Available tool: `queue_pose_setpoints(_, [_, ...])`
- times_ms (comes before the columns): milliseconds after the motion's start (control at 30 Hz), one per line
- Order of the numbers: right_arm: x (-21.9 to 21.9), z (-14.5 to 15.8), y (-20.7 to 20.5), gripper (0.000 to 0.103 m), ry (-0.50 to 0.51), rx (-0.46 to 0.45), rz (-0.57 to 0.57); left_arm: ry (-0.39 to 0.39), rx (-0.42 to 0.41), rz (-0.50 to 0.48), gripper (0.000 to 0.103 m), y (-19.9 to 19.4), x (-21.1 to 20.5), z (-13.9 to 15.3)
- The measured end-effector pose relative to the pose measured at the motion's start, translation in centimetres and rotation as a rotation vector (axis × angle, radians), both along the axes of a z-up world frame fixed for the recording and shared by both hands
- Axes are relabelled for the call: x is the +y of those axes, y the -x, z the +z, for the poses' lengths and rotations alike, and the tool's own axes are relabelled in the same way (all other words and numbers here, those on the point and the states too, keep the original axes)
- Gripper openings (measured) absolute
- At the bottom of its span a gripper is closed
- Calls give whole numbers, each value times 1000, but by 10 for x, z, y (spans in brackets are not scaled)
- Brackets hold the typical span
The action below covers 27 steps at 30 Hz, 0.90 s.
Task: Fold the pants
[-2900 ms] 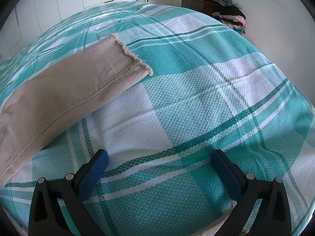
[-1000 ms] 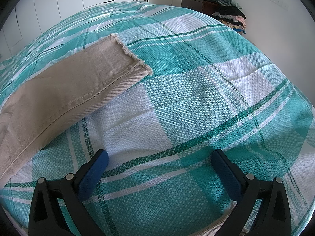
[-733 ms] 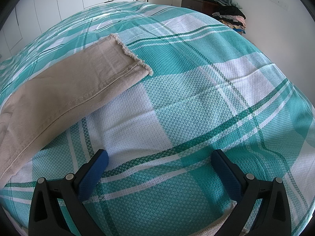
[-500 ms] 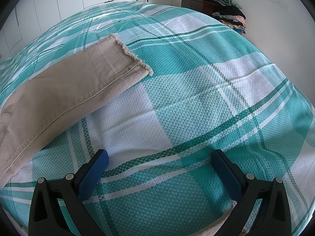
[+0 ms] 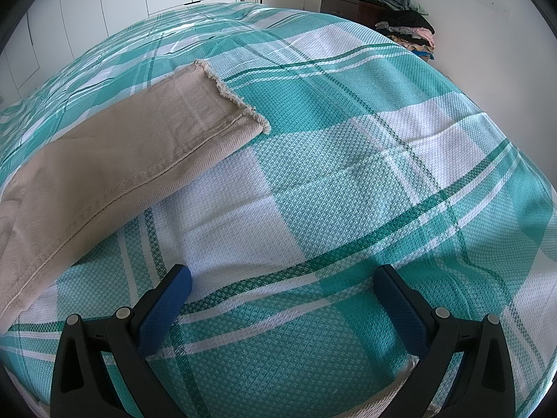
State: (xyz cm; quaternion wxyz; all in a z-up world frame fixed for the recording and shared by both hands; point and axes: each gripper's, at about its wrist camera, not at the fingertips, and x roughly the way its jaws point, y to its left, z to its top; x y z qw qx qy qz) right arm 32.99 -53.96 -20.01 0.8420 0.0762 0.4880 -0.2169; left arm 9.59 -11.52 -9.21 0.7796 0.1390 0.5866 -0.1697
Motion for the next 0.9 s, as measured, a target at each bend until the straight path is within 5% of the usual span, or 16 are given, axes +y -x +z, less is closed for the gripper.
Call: queue_pose_setpoints(900, [0, 0, 0, 103, 0, 0, 0, -22, 22, -15, 102, -4, -8, -6])
